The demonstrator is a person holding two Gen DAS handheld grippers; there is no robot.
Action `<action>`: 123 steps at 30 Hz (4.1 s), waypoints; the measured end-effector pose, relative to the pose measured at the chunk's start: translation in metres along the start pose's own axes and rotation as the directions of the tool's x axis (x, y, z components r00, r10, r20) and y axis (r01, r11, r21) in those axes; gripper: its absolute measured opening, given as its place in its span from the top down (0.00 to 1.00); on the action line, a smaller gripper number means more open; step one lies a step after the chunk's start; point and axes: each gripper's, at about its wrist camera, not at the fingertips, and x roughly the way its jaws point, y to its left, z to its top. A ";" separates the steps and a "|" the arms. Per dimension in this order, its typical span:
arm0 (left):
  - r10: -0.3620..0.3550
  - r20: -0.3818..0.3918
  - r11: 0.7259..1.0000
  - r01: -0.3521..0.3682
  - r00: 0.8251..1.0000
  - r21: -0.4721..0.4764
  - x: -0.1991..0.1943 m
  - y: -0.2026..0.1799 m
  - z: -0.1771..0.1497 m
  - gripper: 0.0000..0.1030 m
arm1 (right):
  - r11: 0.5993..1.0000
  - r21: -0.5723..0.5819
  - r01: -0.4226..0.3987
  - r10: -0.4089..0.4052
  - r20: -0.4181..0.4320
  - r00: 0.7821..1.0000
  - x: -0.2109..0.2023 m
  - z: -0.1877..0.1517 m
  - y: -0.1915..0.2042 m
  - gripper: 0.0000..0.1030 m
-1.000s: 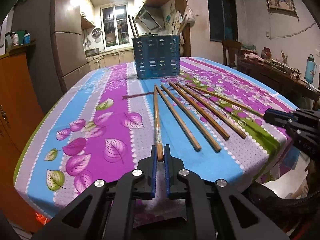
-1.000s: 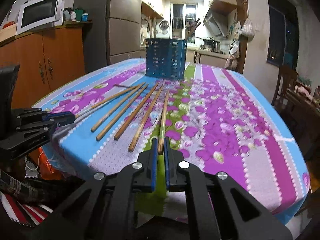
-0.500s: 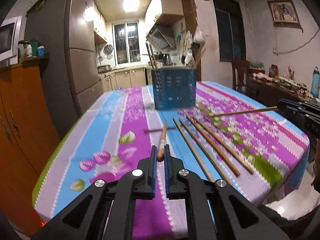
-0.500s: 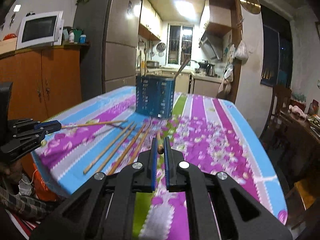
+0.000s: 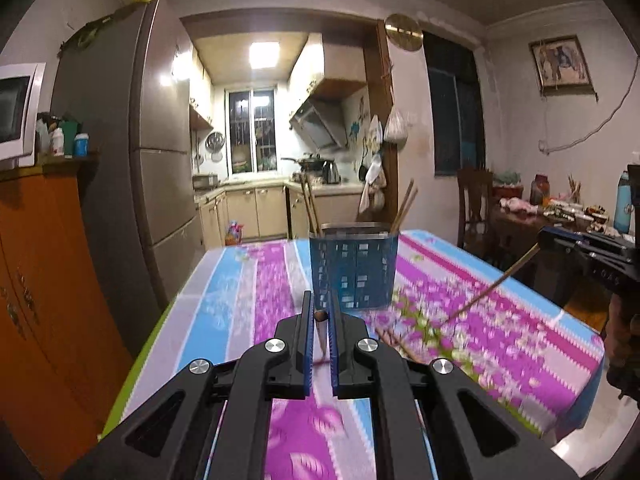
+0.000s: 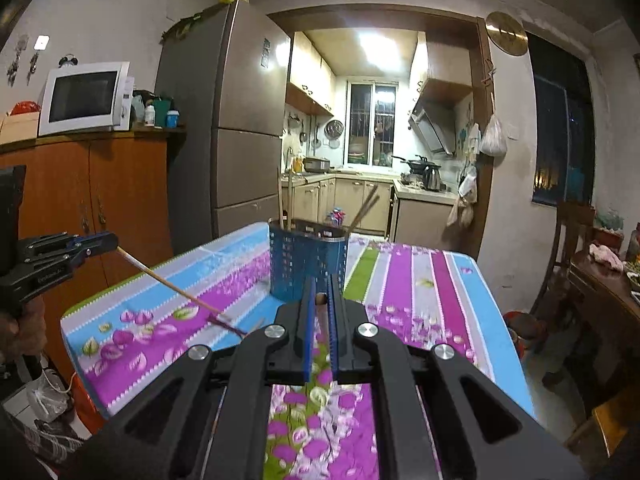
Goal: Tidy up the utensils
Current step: 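Carry the left tool's chopstick into the blue holder while the right tool inserts its own, then lower both held chopsticks into the holder and open both tools, then move both tools back down to the remaining chopsticks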
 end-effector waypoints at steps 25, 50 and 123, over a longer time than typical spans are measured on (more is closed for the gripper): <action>-0.024 -0.024 0.999 0.023 0.999 -0.039 0.039 0.008 0.051 0.92 | 0.996 -0.010 -0.092 0.093 0.084 0.992 0.017 0.056 -0.018 0.96; -0.139 -0.033 0.989 0.137 0.990 -0.050 0.054 0.027 0.089 0.92 | 0.993 0.013 -0.119 0.119 0.003 0.993 0.034 0.091 -0.002 0.96; -0.023 0.196 1.000 0.023 0.980 -0.002 0.106 0.045 0.152 0.85 | 0.963 0.230 0.140 -0.163 0.081 0.983 0.087 0.120 -0.133 0.90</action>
